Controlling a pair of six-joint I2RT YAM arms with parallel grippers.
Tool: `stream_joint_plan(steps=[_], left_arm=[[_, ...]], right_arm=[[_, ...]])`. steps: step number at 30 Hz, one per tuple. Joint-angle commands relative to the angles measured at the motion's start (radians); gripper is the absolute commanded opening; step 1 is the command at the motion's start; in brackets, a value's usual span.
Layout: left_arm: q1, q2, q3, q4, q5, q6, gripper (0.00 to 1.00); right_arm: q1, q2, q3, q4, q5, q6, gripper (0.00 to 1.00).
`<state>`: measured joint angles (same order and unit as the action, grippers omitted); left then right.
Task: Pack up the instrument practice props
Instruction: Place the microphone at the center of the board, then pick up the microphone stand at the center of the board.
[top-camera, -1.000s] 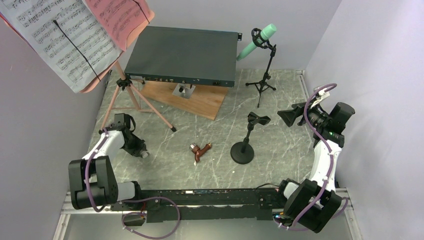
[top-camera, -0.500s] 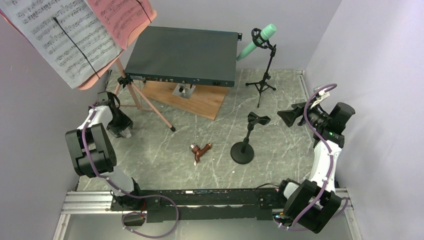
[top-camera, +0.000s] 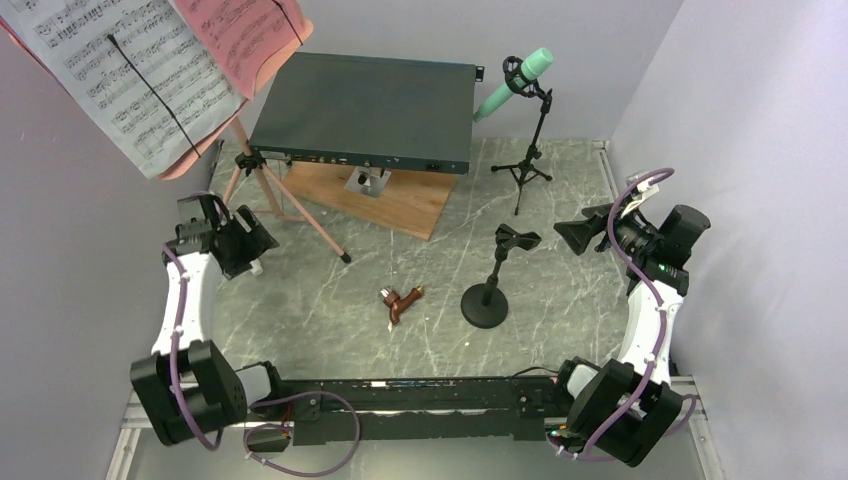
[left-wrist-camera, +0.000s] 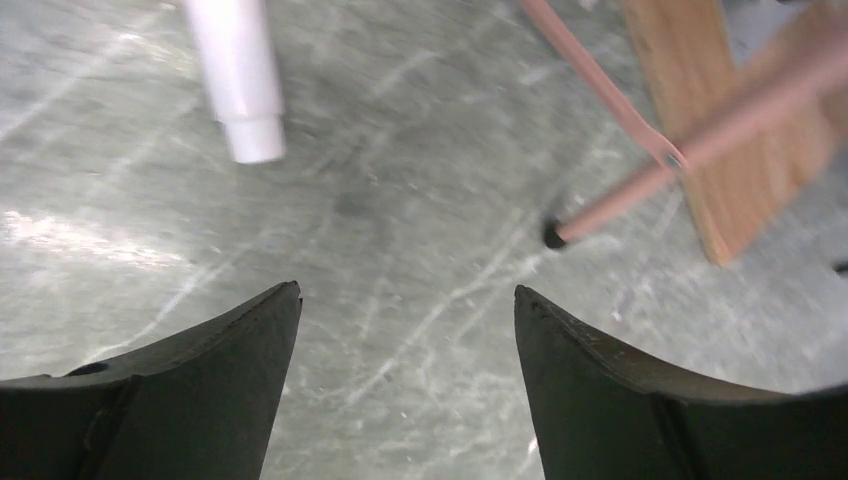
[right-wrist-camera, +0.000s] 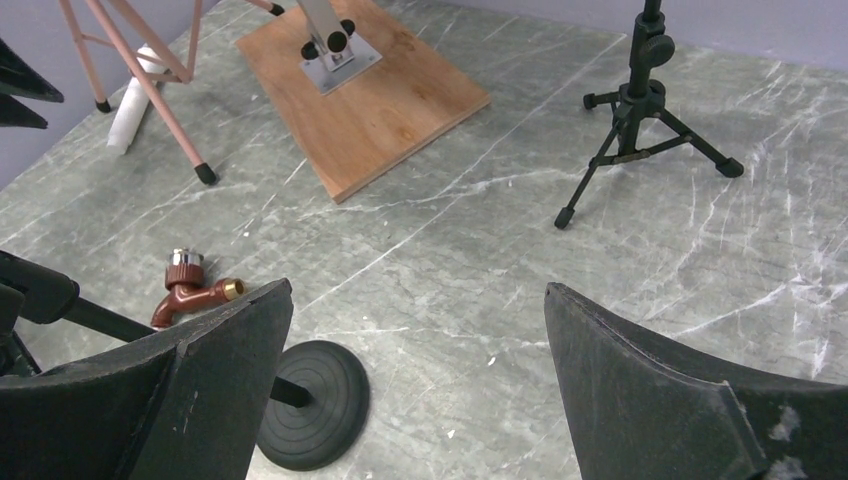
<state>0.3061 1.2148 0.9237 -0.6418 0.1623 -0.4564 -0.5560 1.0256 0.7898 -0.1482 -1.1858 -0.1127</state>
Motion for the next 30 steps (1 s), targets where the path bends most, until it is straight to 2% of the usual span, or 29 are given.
stream_joint_plan(steps=[1, 4, 5, 8, 12, 16, 18, 20, 22, 25, 27, 28, 30], left_arm=[[-0.001, -0.126, -0.053, -0.02, 0.305, 0.06, 0.85], [-0.001, -0.225, -0.115, 0.026, 0.451, 0.034, 0.91], [-0.001, -0.253, -0.134, 0.043, 0.498, 0.03, 0.99], [-0.002, -0.308, -0.163, 0.044, 0.621, 0.031, 0.99], [-0.012, -0.357, -0.166, 0.029, 0.698, 0.026, 0.99], [-0.036, -0.38, -0.173, 0.054, 0.769, 0.023, 0.99], [-0.047, -0.385, -0.184, 0.082, 0.814, 0.012, 0.99], [-0.048, -0.393, -0.2, 0.123, 0.864, -0.016, 0.99], [-0.048, -0.402, -0.231, 0.195, 0.912, -0.076, 1.0], [-0.053, -0.409, -0.313, 0.462, 1.025, -0.28, 0.99], [-0.09, -0.428, -0.37, 0.622, 1.047, -0.411, 0.99], [-0.13, -0.446, -0.366, 0.618, 1.024, -0.404, 0.99], [-0.212, -0.482, -0.333, 0.504, 0.93, -0.306, 0.99]], right_arm=[[-0.007, -0.019, -0.004, 0.026, -0.034, -0.035, 1.0], [-0.009, -0.02, -0.01, 0.025, -0.038, -0.05, 1.0], [-0.009, -0.021, -0.013, 0.024, -0.04, -0.056, 1.0], [-0.011, -0.023, -0.022, 0.017, -0.048, -0.083, 1.0], [-0.014, -0.028, -0.03, -0.007, -0.051, -0.13, 1.0], [-0.015, -0.029, -0.03, -0.089, -0.076, -0.246, 1.0], [-0.015, -0.026, -0.023, -0.182, -0.087, -0.331, 1.0], [-0.015, -0.015, -0.007, -0.318, -0.105, -0.47, 1.0], [-0.015, 0.01, 0.014, -0.523, -0.137, -0.674, 1.0], [-0.015, 0.07, 0.021, -0.834, -0.199, -1.022, 1.0], [-0.015, 0.113, 0.026, -1.025, -0.223, -1.223, 1.0], [-0.015, 0.136, 0.027, -1.105, -0.243, -1.322, 1.0], [-0.015, 0.184, 0.036, -1.249, -0.262, -1.511, 1.0]])
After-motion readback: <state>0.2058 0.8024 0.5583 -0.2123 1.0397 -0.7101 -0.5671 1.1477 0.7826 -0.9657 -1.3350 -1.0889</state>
